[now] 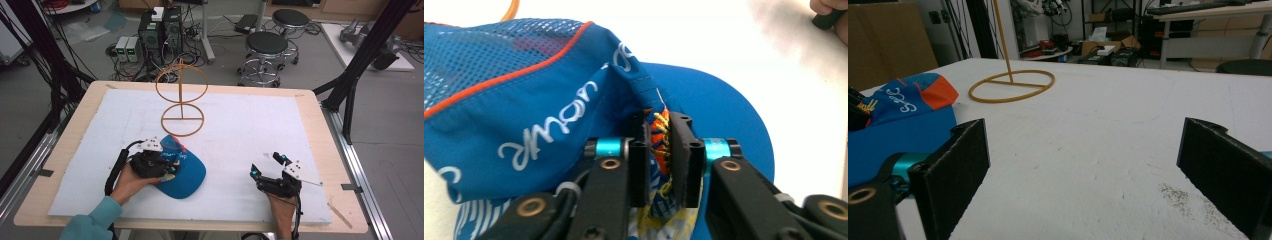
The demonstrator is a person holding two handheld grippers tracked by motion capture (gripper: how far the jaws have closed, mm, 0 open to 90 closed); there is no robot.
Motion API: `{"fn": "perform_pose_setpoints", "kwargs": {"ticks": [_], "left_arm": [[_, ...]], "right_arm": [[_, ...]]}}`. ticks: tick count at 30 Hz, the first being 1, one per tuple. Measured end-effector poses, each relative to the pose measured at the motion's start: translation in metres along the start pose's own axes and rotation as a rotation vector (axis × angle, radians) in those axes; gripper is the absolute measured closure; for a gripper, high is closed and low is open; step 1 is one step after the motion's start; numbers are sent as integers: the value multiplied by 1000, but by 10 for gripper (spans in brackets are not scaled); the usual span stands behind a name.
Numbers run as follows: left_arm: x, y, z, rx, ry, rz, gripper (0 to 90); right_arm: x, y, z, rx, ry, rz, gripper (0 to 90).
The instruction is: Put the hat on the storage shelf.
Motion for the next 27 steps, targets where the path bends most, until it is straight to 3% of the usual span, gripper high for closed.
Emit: {"fn": "perform_pose_setpoints", "kwargs": {"ticks": [6, 9, 14, 27], "left_arm": [[-6, 6, 4, 17, 11, 19, 836], [-12, 11, 7, 6, 4, 55, 841], [-22, 18, 11, 25, 16, 58, 843], [-67, 72, 20, 81, 68, 148, 843]], "right_arm": [[0, 0, 0, 3, 0, -1, 56], [0, 0, 0, 0, 0, 1, 56], [0, 0, 0, 0, -1, -1, 56], [0, 0, 0, 3, -1, 0, 56]]}}
Point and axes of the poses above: each handheld gripper's, and its own axes: x roughly forward along the jaws, y roughly out of its top, z roughly to its right, the point moved 9 cm from there along x, roughly forward along the jaws, and after that the axes turned 15 degrees about -y, right-handed, at the moved point
